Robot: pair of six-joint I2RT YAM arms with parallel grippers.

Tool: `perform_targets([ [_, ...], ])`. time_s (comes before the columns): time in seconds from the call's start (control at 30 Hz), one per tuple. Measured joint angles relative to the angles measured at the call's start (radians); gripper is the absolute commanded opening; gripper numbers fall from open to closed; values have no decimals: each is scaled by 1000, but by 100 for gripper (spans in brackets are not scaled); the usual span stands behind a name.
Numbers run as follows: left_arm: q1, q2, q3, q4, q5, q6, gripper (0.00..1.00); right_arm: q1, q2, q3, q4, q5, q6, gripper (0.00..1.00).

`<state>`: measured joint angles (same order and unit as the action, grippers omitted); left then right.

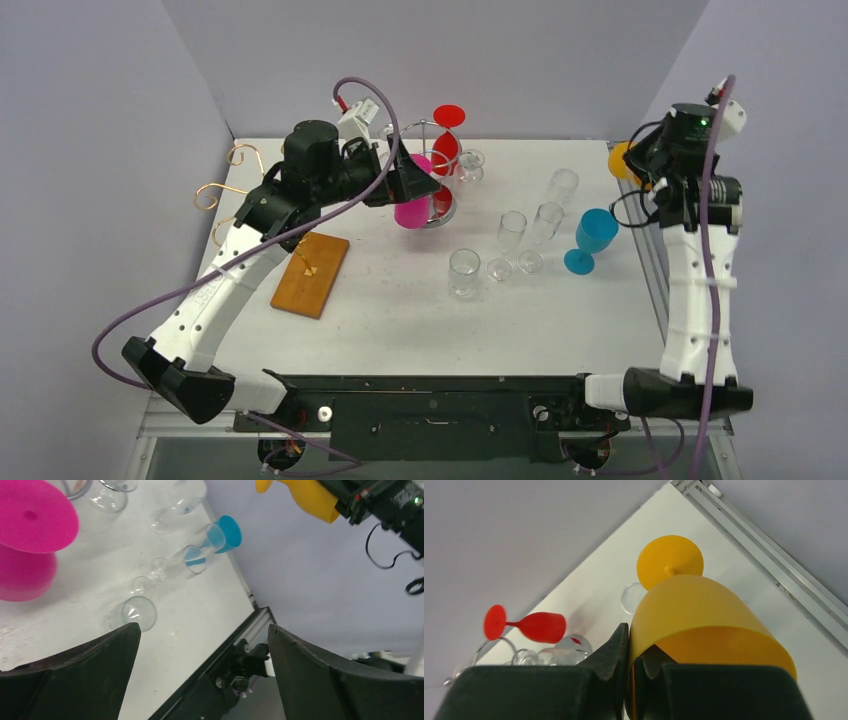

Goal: Take the wine glass off the wine glass rack
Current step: Place the wine glass at the center of the board.

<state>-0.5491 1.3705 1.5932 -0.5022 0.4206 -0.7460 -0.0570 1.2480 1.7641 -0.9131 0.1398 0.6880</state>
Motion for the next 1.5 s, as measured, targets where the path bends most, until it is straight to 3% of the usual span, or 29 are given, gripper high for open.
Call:
perform_targets([
  [0.27,-23,-69,11,-146,-207,213,96,-50,338,149,-87,-2,-27,0],
  [0.7,-23,-77,0,-143,-282,291,96,-121,703,477,-208,-37,-74,0],
  [0.87,-23,-55,0,-132,-276,291,96,-127,818,524,-240,-69,-82,0],
  [1.5,-23,-43,-8,-126,-258,291,96,-80,889,446,-255,-106,-102,0],
])
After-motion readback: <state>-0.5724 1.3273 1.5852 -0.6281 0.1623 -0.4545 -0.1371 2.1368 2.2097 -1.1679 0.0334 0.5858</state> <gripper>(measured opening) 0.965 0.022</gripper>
